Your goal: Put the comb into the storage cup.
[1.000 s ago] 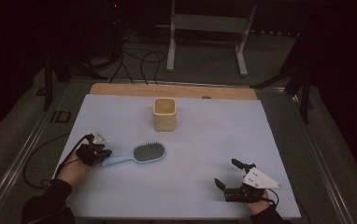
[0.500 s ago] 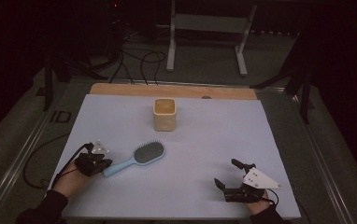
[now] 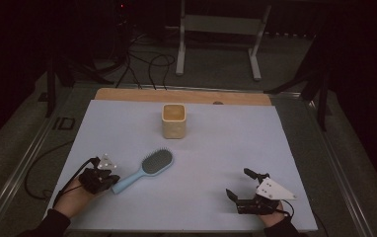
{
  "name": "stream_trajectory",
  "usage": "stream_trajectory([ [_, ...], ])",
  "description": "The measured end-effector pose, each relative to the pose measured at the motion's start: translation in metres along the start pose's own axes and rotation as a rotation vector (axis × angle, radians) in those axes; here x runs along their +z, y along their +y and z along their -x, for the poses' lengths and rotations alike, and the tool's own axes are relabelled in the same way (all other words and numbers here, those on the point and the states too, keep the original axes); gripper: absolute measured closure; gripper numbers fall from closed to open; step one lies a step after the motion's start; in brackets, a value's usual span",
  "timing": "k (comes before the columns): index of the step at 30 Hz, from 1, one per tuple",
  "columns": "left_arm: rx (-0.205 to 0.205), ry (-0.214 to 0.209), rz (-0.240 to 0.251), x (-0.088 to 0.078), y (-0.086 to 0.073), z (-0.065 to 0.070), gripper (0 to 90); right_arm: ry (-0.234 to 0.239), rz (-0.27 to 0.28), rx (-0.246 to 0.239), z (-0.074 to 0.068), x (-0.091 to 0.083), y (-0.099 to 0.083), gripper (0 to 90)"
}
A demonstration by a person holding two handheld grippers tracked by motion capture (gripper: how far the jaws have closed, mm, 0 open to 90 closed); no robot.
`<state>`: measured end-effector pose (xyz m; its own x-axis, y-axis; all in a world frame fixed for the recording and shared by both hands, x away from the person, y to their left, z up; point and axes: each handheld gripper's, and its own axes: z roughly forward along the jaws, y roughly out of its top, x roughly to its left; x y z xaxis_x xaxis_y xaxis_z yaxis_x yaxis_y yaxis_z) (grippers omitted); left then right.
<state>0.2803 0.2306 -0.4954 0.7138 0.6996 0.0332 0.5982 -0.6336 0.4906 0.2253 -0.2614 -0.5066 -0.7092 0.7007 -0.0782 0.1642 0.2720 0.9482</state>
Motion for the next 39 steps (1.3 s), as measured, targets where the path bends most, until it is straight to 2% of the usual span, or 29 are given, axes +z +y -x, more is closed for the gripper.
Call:
stream_trajectory([
  [5,0.009,-0.013,-0.014,-0.001,0.001,0.007,90.0,0.002,-0.001,0.001,0.0,0.0,0.0,7.5],
  [10,-0.007,-0.026,-0.028,-0.002,0.001,0.012,90.0,0.003,-0.002,-0.001,0.0,0.0,0.0,7.5],
  [17,0.021,-0.037,-0.026,-0.005,0.001,0.023,90.0,0.003,-0.003,-0.004,-0.001,0.0,0.0,7.5],
  [19,0.024,-0.053,-0.031,-0.005,0.001,0.027,90.0,0.005,-0.005,-0.005,-0.001,0.001,0.0,7.5],
  [24,0.013,-0.069,-0.032,-0.005,0.001,0.029,90.0,0.006,-0.003,-0.006,-0.001,0.0,0.001,7.5],
  [31,0.023,-0.096,-0.05,-0.004,0.001,0.034,90.0,0.01,-0.005,-0.005,-0.001,0.001,0.0,7.5],
  [34,0.015,-0.088,-0.055,-0.002,0.001,0.032,90.0,0.009,-0.006,-0.007,-0.001,0.001,0.0,7.6],
  [39,-0.029,-0.062,-0.035,-0.004,0.0,0.026,89.9,0.007,-0.003,-0.006,-0.001,0.0,0.001,7.5],
])
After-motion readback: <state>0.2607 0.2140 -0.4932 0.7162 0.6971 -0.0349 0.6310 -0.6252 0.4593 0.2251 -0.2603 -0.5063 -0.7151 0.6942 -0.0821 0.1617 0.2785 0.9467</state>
